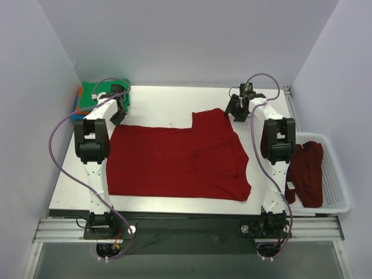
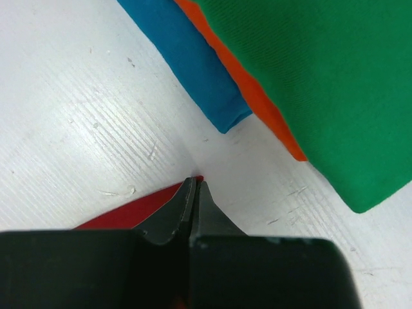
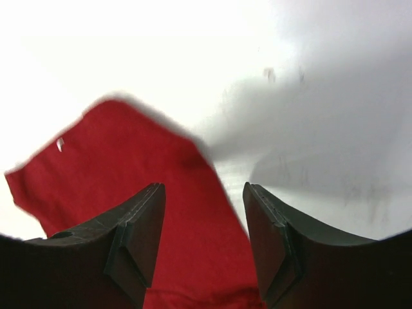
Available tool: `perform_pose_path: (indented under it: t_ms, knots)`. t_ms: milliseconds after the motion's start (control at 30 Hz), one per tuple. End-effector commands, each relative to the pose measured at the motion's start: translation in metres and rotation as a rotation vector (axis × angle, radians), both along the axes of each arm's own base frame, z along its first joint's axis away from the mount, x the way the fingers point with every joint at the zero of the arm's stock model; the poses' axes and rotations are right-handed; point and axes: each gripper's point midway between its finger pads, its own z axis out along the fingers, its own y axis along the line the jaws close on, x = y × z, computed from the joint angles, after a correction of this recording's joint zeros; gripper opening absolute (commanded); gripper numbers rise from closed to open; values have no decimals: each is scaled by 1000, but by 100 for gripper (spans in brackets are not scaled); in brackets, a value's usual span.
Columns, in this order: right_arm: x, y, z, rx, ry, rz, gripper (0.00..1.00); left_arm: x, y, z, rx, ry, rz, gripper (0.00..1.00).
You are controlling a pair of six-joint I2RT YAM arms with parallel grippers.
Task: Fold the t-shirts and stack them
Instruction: Grap the side of the flattened tshirt furthest away from the robot with both arms
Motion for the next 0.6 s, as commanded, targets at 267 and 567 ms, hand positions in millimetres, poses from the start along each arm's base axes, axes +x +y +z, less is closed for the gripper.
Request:
perform_pose_path:
  t_ms: [267, 567]
  knots:
    - [48, 5, -2, -83, -78, -50, 46, 1, -11, 17, -68, -61, -46, 0]
    - [49, 27, -13, -22, -49, -19, 38, 1, -14, 14, -93, -69, -53, 0]
